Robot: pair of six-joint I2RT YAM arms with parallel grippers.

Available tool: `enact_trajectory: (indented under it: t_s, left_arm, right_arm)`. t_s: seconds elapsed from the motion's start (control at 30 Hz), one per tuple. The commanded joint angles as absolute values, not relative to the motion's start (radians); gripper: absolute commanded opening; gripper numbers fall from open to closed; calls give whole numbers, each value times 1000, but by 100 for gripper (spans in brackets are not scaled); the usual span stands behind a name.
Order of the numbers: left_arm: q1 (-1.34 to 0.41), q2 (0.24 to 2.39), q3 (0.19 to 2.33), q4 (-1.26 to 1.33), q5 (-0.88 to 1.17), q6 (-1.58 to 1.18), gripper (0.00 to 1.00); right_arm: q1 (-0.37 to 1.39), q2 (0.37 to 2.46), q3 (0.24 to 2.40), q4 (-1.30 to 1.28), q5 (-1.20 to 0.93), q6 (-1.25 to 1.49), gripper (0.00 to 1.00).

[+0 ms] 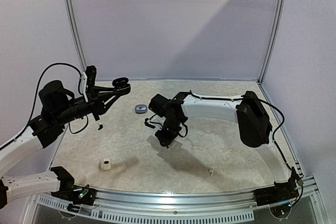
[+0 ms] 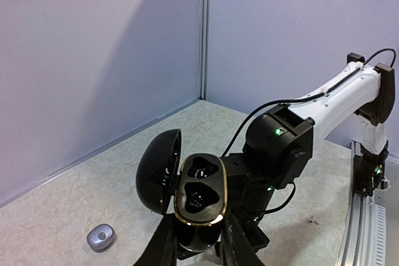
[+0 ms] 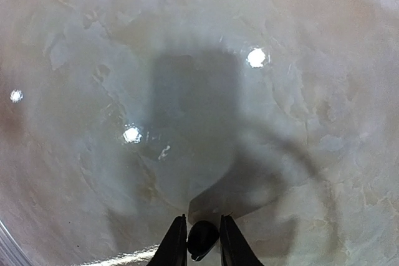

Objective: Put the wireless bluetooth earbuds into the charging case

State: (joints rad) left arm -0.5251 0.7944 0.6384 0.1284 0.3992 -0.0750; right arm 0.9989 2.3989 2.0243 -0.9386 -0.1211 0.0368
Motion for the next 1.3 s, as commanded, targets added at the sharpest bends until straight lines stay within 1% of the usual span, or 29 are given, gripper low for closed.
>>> enact_trajectory:
  t_s: [0.0,0.1,0.43,0.63,1.0,1.1,1.27]
  left_arm:
    - [-512,798,640,128,407,-63,0]
    - [-512,798,640,127,406,-62,0]
    - [-511,802,640,129,408,-59,0]
    - [-511,803,638,132,410,-58,0]
    - [-512,799,635,125,421,-16,0]
    - [-512,796,638,126,432,41,0]
    - [-516,798,660,149,428,119,0]
  right_arm:
    - [997,2424,2039,-948,-108,34,18]
    - [1000,2425,2038,-959,-100,33,17]
    - [1026,2431,2032,-983,-62,11,21]
    - [1031,2431,2030,-993,-47,11,21]
    - [1024,2392,2051,-960,-36,49,4]
    - [1011,2314,2051,-946,25,65,0]
    - [1009,2097,2053,-874,196,54,0]
